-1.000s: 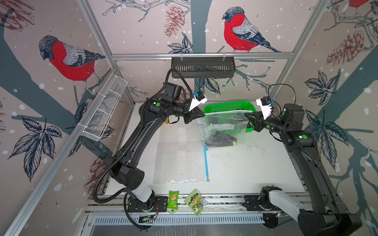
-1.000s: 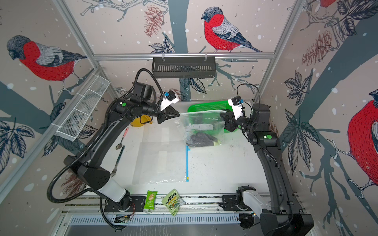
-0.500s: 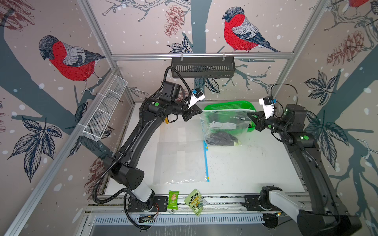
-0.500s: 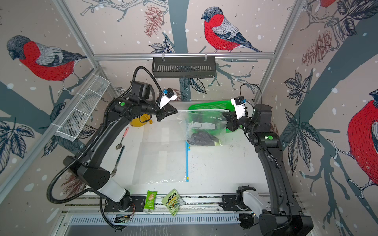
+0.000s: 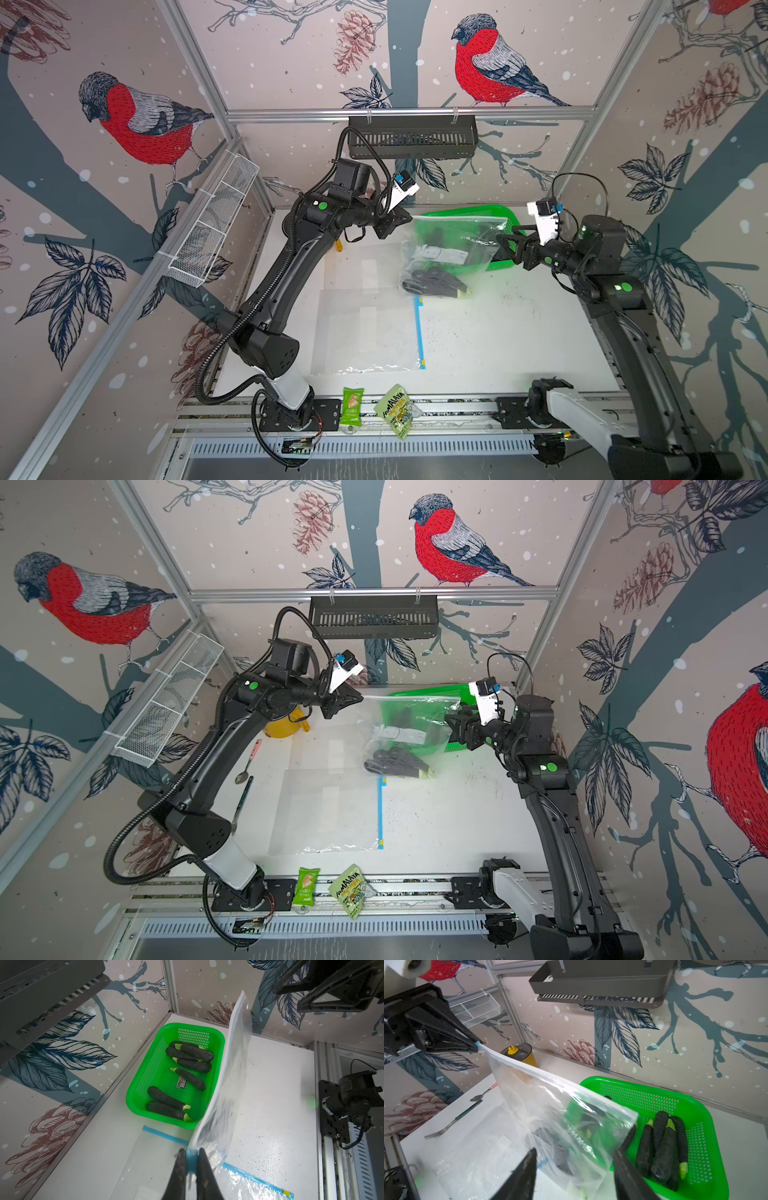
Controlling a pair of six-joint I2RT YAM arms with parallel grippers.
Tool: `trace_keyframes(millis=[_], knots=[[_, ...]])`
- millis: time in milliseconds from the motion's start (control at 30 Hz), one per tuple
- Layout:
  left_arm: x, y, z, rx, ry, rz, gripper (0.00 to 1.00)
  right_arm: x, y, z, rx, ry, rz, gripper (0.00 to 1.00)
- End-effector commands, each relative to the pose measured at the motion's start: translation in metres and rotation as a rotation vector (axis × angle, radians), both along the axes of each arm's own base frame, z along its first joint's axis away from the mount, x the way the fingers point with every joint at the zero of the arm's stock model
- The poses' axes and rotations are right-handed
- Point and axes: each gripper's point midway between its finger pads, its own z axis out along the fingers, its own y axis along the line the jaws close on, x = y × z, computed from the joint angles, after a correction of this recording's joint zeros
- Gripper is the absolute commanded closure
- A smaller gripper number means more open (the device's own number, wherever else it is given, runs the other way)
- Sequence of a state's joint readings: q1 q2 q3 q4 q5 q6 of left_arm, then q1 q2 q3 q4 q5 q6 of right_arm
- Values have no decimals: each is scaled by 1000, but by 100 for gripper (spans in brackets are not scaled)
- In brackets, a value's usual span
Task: Place the eggplant in a zip-top bag and seal the zipper
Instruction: Zip the zipper on the zipper food storage bag.
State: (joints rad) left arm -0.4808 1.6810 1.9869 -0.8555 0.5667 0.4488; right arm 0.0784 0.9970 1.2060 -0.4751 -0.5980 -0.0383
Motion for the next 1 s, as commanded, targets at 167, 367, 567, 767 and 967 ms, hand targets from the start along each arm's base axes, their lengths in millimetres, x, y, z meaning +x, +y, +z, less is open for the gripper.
trace_keyframes(millis=[167, 367, 567, 767, 967], knots=[[-7, -15, 9, 7, -37, -45, 92, 0, 38, 19, -148, -88, 71, 22], [-6, -22, 6, 52, -37, -52, 92, 26, 59, 9, -248, -66, 159, 16], [-6, -27, 6, 54, -41, -63, 92, 41, 79, -7, -299, -11, 245, 23], [-4, -30, 5, 52, -50, -71, 92, 43, 93, -24, -324, 37, 299, 23], [-2, -31, 3, 57, -56, -72, 92, 44, 96, -33, -329, 65, 314, 49]])
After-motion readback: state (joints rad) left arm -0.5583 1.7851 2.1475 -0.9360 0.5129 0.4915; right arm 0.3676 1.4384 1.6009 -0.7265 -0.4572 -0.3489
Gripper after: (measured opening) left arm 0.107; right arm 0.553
